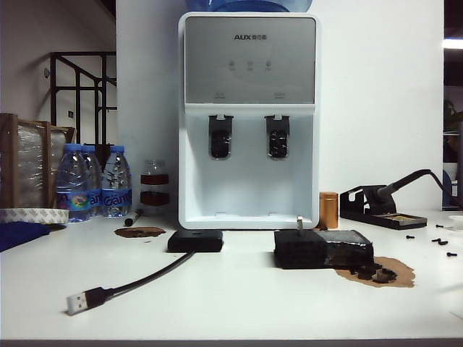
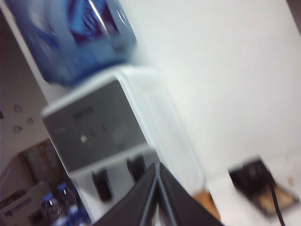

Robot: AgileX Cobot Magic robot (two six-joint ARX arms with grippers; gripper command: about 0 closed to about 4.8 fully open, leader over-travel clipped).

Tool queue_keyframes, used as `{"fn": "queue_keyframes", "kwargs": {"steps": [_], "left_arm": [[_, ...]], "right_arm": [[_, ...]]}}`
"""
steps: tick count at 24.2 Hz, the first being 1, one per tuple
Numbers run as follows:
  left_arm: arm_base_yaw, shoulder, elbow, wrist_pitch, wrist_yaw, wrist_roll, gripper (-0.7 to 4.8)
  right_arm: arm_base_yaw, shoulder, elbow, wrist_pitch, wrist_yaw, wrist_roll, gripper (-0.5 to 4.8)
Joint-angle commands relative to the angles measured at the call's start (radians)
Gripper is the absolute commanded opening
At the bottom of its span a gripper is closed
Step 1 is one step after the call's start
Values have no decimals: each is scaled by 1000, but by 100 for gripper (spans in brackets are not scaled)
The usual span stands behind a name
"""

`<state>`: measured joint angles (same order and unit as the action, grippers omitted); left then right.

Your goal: Take the USB flash drive out of the black sponge and insert it into the slot on top of the black USB adpator box.

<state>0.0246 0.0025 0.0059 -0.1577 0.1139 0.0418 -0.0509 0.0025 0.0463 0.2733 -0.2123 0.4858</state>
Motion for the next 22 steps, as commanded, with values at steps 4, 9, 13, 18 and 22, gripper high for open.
{"fn": "queue_keyframes", "kwargs": {"steps": [4,9,13,18,22], "left_arm": [[3,2,-1,-2,-21,3,-4],[3,1,0,44,-30,3,-4],[3,1,30,364,-40,3,-4],[3,5,222,367,-15,-106,-4],[2,84,420,366,10,-254,-4]], "right_arm": [[2,42,222,-50,-5,-137,-2],[2,197,399,-112,-117,-185,-2],[2,323,604,-281,-341,-264,-2],[2,439,714,-349,-839,-173,-2],[47,536,827,-494,-860,-112,-2]]}}
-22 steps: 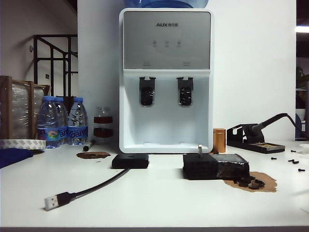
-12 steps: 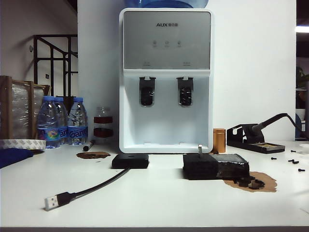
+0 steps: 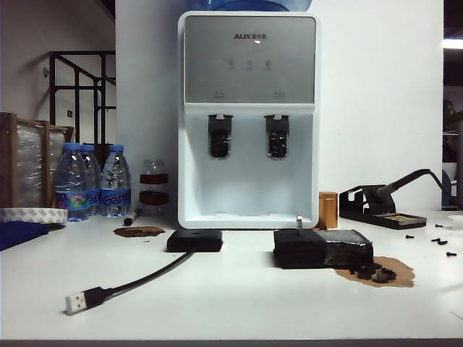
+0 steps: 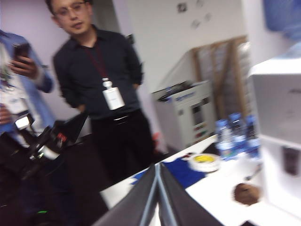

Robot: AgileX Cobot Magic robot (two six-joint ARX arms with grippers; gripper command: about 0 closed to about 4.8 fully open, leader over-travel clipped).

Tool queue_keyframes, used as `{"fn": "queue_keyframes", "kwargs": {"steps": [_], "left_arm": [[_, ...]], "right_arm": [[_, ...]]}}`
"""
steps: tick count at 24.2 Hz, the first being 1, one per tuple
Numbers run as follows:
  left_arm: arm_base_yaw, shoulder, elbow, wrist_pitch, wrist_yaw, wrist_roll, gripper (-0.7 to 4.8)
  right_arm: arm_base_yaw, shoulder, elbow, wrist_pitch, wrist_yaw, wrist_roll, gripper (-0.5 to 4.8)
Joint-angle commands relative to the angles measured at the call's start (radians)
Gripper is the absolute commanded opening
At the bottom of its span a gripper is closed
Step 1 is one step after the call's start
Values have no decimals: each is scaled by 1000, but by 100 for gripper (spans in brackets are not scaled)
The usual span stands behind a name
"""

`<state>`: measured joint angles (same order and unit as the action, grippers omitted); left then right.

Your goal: Take the USB flash drive out of the black sponge and insert it into the slot on top of the black USB adpator box.

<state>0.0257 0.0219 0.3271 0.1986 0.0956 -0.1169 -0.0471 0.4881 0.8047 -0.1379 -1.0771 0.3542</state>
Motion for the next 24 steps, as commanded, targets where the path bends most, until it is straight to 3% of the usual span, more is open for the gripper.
{"fn": "queue_keyframes", "kwargs": {"steps": [1,3,5,6,7,8,9,11,12,16,20,23,24], "left_arm": [[1,119,154,13,28,-106,-4],[1,184,205,18,28,-108,-4],[1,265,251,39,28,-108,-4],[1,317,274,53,29,-108,-4],[0,342,280,68,43,-108,-4],[0,361,283,80,69,-108,-4],[-1,398,283,110,129,-108,-4],[-2,447,283,140,224,-108,-4],[-2,482,283,158,302,-108,-4],[-5,578,283,180,399,-108,-4],[-6,766,283,222,451,-104,-4],[-18,988,283,389,475,-59,-4],[-20,1030,283,422,501,-47,-4]], "right_arm": [[93,88,99,-108,47,17,-2],[188,144,134,-133,123,0,0],[365,246,212,-205,379,-169,9],[512,330,286,-275,645,-354,26],[611,378,321,-276,846,-438,27],[691,414,339,-242,978,-473,30],[816,458,341,-118,1233,-518,30],[959,513,319,145,1615,-515,29],[999,528,265,328,1755,-517,30],[1027,531,92,513,1987,-520,30],[1086,531,-113,672,1956,-511,32],[1088,531,-281,862,1941,-486,121],[1088,531,-308,887,1941,-485,121]]}}
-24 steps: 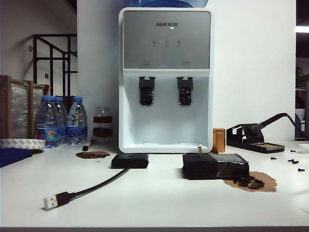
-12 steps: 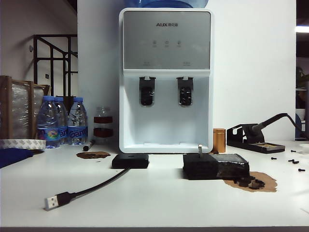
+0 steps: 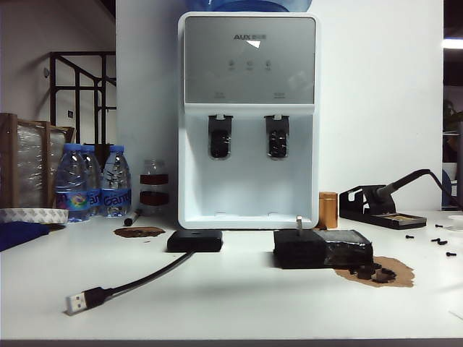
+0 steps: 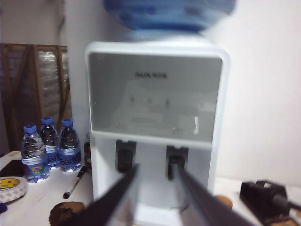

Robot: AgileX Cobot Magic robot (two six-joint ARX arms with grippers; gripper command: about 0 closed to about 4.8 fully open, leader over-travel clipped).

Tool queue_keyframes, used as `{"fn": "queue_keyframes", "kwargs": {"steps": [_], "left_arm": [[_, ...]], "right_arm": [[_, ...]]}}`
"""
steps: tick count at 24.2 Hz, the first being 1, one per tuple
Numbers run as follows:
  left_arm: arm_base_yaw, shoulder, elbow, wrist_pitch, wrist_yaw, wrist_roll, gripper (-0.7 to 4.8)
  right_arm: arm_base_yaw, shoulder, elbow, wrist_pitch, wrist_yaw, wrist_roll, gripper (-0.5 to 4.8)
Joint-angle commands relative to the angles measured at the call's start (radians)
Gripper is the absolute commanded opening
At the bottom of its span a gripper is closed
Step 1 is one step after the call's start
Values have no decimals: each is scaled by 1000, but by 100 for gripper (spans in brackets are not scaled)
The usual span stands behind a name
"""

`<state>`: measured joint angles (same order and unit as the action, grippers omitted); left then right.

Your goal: Take the USB flash drive out of the black sponge and insert it into the slot on top of the black USB adpator box.

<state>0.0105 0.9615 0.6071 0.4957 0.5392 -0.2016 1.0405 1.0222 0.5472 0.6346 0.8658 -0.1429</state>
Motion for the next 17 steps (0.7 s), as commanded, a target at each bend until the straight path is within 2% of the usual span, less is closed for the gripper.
{"fn": "queue_keyframes", "kwargs": {"steps": [1,2,5,8,12,13,14,15,17], "left_arm": [[-14,167,3,196,119,49,-4],[-20,206,3,232,141,51,-4],[-56,381,3,369,228,145,-4],[-84,531,5,454,290,180,-4],[-147,749,5,599,382,216,-4],[-174,824,5,699,423,222,-4],[-187,855,7,739,427,222,-4],[-216,908,22,790,426,223,-4],[-259,980,83,789,417,223,-4]], "right_arm": [[1,0,-107,157,-1,29,121],[1,5,-129,169,-1,51,122],[1,58,-221,259,-40,189,125],[-2,163,-233,320,-77,203,120],[-7,348,-233,509,-107,203,126],[-8,404,-236,563,-105,203,133],[-9,426,-236,577,-106,203,147],[-9,460,-236,598,-106,203,200],[-10,509,-236,655,-81,190,219]]}}
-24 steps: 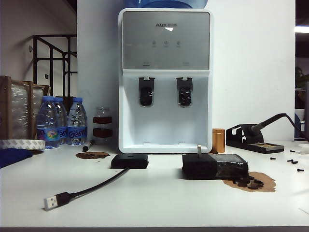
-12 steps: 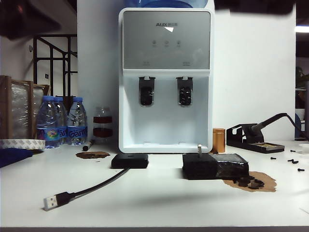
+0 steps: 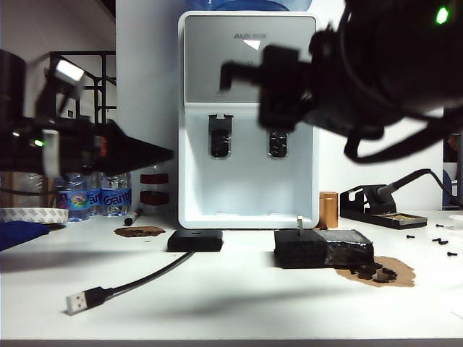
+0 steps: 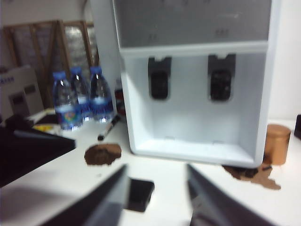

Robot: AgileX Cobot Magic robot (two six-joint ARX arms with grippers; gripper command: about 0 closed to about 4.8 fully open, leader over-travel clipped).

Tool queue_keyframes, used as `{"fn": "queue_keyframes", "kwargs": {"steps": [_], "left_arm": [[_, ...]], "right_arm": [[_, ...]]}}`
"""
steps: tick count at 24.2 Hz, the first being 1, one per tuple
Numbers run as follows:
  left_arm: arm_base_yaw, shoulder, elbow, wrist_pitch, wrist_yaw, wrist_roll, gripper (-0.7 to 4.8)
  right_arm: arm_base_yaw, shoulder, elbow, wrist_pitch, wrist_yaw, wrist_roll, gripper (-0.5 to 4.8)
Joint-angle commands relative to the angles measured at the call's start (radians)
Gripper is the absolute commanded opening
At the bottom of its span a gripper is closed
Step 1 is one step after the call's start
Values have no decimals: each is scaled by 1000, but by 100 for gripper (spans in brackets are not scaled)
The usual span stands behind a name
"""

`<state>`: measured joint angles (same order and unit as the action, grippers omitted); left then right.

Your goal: Take the USB flash drive out of the black sponge and insert it into the slot on top of the black USB adpator box.

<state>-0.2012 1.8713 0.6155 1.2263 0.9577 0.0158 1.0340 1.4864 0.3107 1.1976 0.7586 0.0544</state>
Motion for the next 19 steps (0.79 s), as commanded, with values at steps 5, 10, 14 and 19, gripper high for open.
{"fn": "queue_keyframes", "kwargs": {"steps": [5,10,14,19], "left_arm": [[-149,172,219,-46,-68,5,-4],[-274,216,222,-45,-92,64,-4],[-341,248,230,-45,-246,99,-4],[-349,281,247,-45,-309,103,-4]], "right_arm": [[-60,176,1,183,85,-15,215],[-122,252,2,189,46,74,187],[-150,275,21,190,-70,70,188],[-151,309,46,190,-93,61,188]]}}
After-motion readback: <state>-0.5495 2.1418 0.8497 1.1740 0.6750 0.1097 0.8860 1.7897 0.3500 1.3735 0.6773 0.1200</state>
